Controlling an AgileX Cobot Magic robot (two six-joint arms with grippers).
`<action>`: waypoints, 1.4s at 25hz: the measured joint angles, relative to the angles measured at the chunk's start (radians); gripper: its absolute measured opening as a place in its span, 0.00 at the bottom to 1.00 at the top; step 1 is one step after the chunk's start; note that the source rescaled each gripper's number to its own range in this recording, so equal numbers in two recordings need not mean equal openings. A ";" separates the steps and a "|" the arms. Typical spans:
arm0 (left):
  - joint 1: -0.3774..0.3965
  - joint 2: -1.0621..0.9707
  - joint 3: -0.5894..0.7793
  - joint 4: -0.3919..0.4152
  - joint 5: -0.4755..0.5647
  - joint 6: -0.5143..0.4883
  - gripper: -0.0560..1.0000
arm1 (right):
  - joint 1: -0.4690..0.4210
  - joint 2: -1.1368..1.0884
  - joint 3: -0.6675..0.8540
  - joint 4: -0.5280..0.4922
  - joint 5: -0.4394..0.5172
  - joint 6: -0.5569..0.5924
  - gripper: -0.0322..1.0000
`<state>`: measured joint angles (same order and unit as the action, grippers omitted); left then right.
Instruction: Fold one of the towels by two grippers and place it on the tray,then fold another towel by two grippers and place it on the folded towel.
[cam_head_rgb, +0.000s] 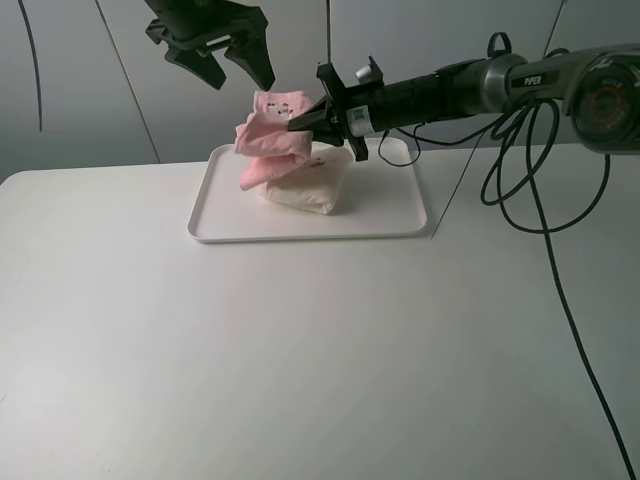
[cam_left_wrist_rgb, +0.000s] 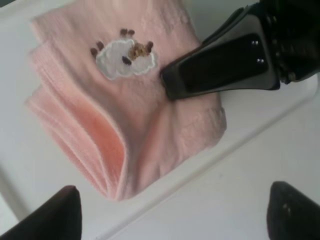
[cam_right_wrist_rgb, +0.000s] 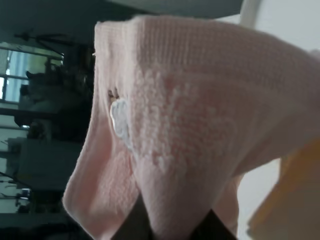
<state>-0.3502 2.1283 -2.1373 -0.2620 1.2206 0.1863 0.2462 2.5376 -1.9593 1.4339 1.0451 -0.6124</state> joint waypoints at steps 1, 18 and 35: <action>0.000 0.000 0.000 0.000 0.000 0.000 0.96 | 0.000 0.002 0.000 -0.020 -0.004 0.011 0.12; 0.000 0.000 0.000 0.002 0.000 0.000 0.96 | 0.002 0.004 0.000 -0.248 -0.134 0.108 0.53; 0.000 -0.027 0.000 0.060 0.000 0.000 0.96 | 0.002 -0.294 0.000 -1.102 -0.101 0.356 0.89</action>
<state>-0.3502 2.1013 -2.1373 -0.2019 1.2206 0.1863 0.2479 2.2434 -1.9593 0.3316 0.9444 -0.2569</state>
